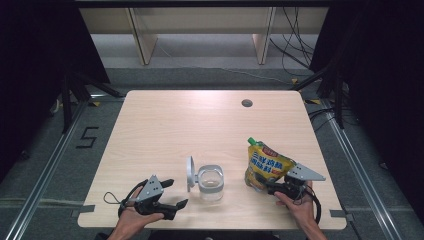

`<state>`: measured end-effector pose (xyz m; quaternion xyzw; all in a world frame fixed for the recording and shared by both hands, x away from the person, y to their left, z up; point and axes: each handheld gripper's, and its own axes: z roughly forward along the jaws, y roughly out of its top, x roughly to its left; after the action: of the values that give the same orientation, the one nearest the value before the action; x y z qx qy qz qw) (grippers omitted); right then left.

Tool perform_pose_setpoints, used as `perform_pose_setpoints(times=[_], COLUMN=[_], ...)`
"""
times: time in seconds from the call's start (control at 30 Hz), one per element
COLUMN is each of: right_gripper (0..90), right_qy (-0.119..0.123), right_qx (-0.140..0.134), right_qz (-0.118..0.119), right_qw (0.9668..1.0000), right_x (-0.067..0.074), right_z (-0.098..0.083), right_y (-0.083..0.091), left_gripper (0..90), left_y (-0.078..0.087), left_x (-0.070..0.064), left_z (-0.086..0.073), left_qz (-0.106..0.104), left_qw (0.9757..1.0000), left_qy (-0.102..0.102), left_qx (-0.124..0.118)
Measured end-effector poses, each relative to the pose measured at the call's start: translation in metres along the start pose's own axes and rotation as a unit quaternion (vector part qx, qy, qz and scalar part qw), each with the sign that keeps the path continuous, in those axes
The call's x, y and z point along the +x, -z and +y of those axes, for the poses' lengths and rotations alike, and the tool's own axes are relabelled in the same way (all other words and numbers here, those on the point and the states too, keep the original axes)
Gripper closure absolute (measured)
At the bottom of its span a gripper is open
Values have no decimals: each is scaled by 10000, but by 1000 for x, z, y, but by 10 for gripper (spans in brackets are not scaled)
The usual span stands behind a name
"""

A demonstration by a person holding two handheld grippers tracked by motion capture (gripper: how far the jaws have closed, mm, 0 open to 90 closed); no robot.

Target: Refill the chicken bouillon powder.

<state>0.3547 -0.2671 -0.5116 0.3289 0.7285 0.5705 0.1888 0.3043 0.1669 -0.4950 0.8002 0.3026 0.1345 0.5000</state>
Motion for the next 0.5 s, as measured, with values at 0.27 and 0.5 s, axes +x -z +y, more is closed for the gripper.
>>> perform_pose_setpoints(times=[0.27, 0.5], right_gripper=[359, 364], right_qy=[494, 1170], right_qx=[185, 347], right_qz=[-223, -293], right_qw=[9984, 9921], right_x=[13, 24], right_z=[11, 20], right_y=[3, 9], left_gripper=[170, 170], left_y=[1, 2], left_x=[0, 2], left_z=[0, 1], left_qz=[14, 25], left_qw=[10000, 9999], left_qy=[50, -145], left_qx=[-31, 18])
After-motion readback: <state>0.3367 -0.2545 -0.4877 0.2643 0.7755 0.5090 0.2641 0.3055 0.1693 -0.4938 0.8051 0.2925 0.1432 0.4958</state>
